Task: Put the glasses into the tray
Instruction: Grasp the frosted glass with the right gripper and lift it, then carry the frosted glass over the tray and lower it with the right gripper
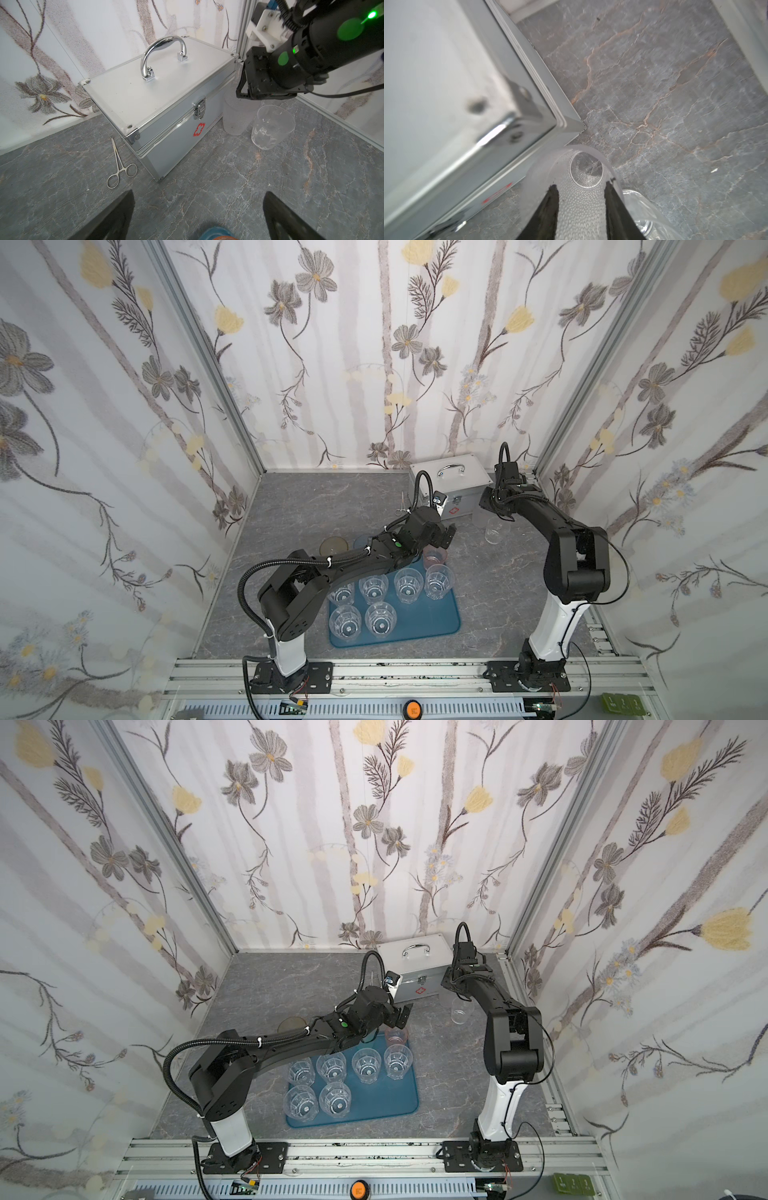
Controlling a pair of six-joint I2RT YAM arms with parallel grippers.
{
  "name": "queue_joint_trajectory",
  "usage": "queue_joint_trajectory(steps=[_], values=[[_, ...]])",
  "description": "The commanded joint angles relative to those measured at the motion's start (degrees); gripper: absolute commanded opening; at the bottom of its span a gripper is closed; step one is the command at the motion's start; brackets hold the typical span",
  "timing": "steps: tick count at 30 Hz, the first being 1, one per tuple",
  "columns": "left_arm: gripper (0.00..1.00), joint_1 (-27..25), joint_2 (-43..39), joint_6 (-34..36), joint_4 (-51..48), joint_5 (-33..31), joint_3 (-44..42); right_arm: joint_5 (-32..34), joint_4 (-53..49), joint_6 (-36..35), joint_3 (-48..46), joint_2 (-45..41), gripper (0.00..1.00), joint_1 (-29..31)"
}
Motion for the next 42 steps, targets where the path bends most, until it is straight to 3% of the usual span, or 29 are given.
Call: queue_joint_trajectory(steps=[1, 9, 18, 21, 31, 35, 42], values=[[0.99, -0.14, 0.38, 0.33, 1.65, 0.17, 0.51, 2.77, 1.07, -0.69, -0.14, -1.82, 0.40, -0.81], [0.99, -0.33, 0.38, 0.49, 1.65, 0.05, 0.51, -0.13, 0.43, -1.49, 0.12, 2.04, 0.38, -2.95], [0.99, -0.35, -0.92, 0.81, 1.65, -0.72, -0.31, -0.64, 0.74, -2.15, 0.56, 4.88, 0.14, -2.50], [0.99, -0.36, -1.88, 1.21, 1.65, -1.17, -1.00, 1.77, -0.44, -3.09, -0.28, 1.56, 0.09, -1.47], [1.00, -0.39, -8.65, 1.62, 1.18, -4.78, -4.90, 7.90, -11.27, -4.94, -7.04, -19.77, 0.08, 5.51], [1.00, 0.15, -15.40, 1.14, -0.59, -7.42, -9.00, 6.22, -17.96, -5.19, -10.09, -30.64, 0.08, 12.54], [1.00, 2.60, -27.34, -1.44, -9.99, -10.29, -15.24, 3.45, -29.02, -1.62, -12.30, -40.30, 0.07, 28.52]])
